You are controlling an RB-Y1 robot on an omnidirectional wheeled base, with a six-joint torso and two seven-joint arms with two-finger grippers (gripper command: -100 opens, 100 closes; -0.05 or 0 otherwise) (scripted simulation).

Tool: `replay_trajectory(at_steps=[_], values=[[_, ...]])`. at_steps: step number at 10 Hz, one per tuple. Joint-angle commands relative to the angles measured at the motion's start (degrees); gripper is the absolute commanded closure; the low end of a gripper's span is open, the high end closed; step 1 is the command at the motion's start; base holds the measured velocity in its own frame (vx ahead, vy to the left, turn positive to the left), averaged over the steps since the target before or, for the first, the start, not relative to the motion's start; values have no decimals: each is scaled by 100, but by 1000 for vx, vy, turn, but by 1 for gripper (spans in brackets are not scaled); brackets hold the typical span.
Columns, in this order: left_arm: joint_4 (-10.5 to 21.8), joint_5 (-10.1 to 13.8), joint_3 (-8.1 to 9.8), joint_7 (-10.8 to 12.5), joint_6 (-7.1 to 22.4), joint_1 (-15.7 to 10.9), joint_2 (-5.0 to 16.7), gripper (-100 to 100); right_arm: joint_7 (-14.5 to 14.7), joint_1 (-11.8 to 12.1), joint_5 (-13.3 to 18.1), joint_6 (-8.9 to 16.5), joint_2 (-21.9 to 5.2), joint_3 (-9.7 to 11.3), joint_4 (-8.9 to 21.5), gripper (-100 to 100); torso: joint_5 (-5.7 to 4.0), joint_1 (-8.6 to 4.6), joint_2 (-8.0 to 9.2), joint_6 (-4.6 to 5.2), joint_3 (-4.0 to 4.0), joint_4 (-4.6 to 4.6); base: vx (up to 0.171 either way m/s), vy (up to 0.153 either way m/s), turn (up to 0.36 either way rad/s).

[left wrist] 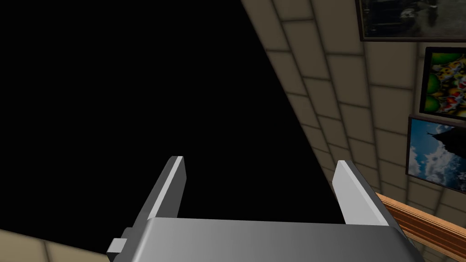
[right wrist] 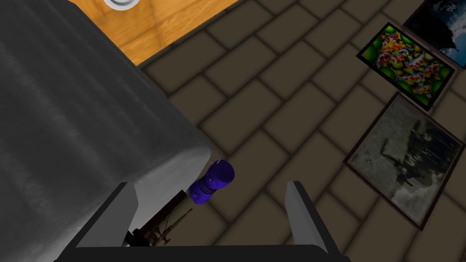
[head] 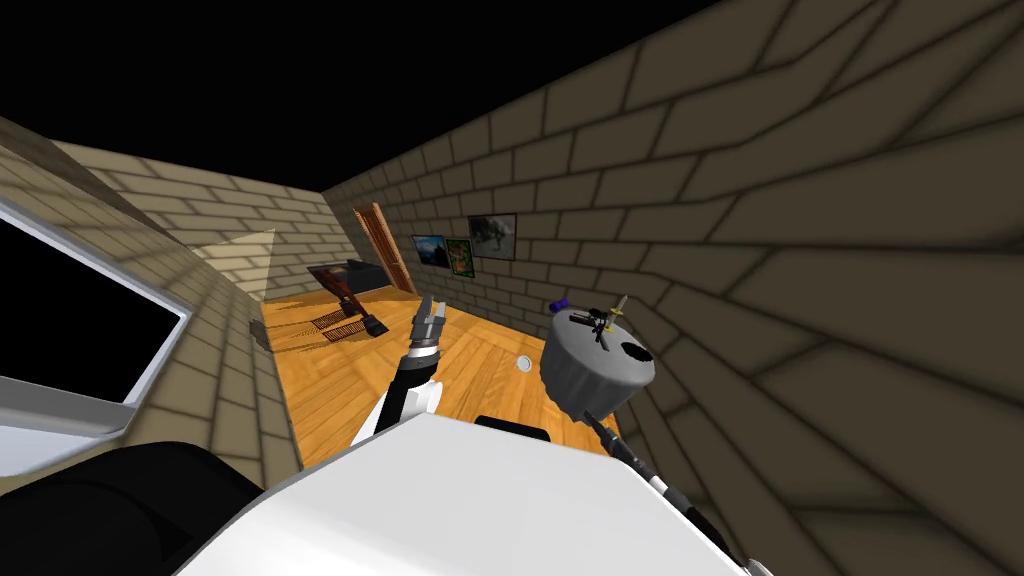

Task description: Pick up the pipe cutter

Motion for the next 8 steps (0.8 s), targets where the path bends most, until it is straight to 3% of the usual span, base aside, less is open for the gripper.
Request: replay_trajectory(at_steps=[1, 2, 5, 7, 8], values=[[0, 0, 0, 0, 0, 0, 0, 0, 28, -85, 21, 98, -102, 67, 182, -100, 0, 0, 0, 0, 0, 0, 42, 50, 57], [0, 0, 1, 0, 0, 1, 0, 0, 106, -148, 36, 169, -309, 130, 441, -100, -1, -8, 1, 2, 0, 0, 57, 57, 125], [0, 0, 0, 0, 0, 0, 0, 0, 192, -223, 41, 241, -508, 190, 756, -100, -1, -4, -11, -1, -6, -2, 66, 52, 98], [0, 0, 1, 0, 0, 1, 1, 0, 382, -405, 24, 385, -876, 302, 1201, -100, -3, -16, -14, 0, -8, -3, 109, 35, 181], [0, 0, 1, 0, 0, 1, 1, 0, 382, -405, 24, 385, -888, 302, 1330, -100, -2, -15, -30, -2, -17, -6, 108, 16, 81]])
